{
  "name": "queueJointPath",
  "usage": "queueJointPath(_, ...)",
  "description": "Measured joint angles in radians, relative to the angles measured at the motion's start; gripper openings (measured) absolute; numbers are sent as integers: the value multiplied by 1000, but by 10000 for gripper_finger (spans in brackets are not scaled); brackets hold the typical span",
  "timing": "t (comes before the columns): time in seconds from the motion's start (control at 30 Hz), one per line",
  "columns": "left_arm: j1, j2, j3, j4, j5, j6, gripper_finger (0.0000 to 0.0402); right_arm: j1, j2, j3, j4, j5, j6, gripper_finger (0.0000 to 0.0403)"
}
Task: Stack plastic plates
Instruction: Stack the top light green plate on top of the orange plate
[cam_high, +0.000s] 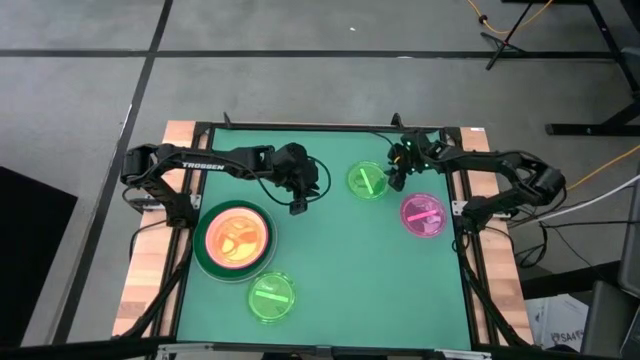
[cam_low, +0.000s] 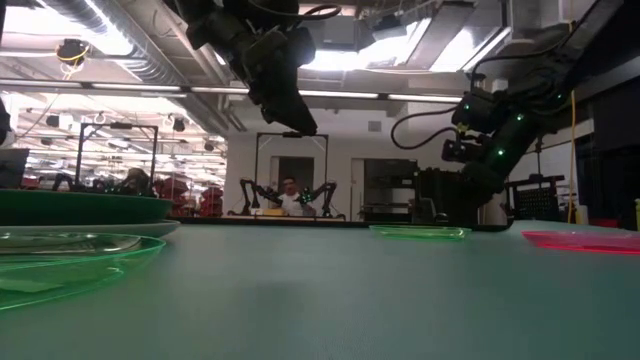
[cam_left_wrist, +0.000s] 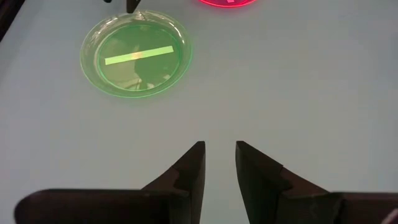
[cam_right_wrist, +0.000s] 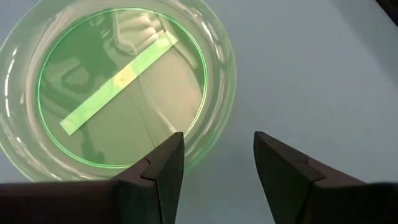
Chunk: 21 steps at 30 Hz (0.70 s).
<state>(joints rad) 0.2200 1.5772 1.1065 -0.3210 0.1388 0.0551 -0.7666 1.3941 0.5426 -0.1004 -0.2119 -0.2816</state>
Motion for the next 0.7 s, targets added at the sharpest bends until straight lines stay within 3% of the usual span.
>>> queueJointPath(0.7, 0, 0, 0, 0, 0, 0, 82, 0, 80, 1, -3, -30, 0, 182)
